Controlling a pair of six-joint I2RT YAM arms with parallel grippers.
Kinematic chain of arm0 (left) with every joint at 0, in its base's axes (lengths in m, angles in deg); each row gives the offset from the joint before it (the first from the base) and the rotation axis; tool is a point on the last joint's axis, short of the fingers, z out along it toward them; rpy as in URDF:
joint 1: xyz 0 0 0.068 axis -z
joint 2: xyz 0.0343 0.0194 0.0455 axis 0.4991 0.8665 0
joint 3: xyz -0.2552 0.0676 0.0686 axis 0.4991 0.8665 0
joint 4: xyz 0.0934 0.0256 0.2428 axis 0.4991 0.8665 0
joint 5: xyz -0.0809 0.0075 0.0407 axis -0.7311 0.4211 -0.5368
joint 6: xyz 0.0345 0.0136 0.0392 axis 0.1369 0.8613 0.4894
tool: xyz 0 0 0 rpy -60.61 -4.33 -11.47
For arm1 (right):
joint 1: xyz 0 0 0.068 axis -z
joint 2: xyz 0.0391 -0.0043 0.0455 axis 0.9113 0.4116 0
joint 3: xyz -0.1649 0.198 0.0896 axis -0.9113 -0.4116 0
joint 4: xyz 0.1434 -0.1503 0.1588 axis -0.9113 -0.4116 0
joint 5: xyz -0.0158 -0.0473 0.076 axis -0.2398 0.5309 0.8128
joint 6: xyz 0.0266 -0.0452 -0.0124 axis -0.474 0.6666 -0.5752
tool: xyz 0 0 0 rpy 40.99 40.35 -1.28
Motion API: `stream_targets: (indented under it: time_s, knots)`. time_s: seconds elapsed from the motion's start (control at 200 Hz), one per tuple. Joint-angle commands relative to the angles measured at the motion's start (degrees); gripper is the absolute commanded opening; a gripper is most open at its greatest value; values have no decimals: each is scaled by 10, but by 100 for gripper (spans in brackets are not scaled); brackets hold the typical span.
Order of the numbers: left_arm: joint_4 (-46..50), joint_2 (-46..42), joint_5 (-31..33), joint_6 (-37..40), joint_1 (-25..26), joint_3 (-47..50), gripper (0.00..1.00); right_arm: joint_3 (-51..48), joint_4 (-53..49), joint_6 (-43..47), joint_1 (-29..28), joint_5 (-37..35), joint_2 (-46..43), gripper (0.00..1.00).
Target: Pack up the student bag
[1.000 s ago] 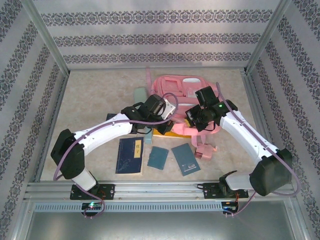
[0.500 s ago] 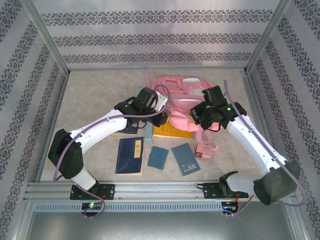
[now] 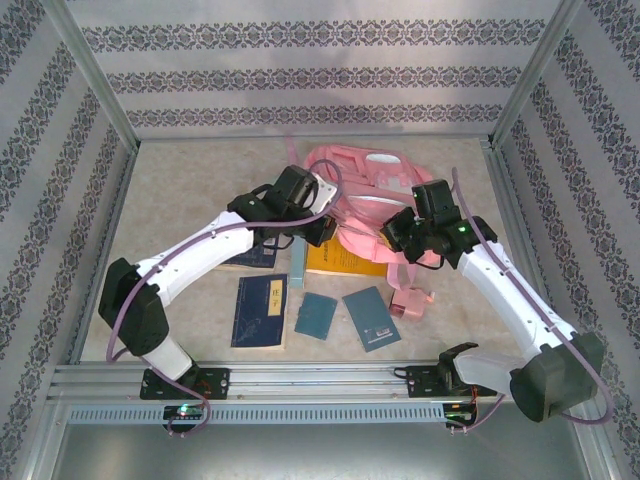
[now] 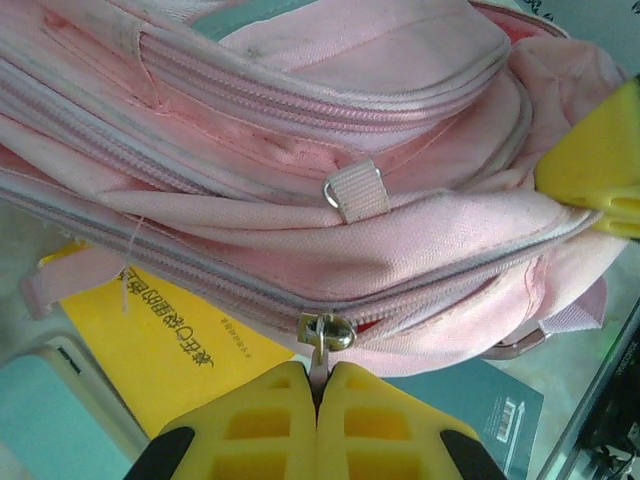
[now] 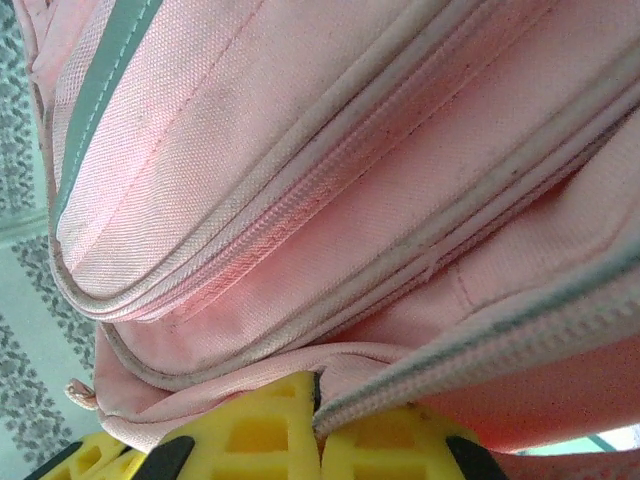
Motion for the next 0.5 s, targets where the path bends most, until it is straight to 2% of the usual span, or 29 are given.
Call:
stream_targets:
  time_s: [0.0, 0.14, 0.335, 0.495]
  knots:
    - [23, -71, 58, 10, -20, 9, 0, -15, -41, 76, 22, -17, 1, 0]
    - [37, -95, 72, 15, -19, 35, 0, -29, -33, 103, 29, 12, 4, 0]
    - [31, -126, 93, 23, -19, 93, 0, -26, -55, 137, 32, 10, 0, 0]
    - [7, -107, 34, -9, -18, 120, 1, -29, -39, 134, 32, 36, 5, 0]
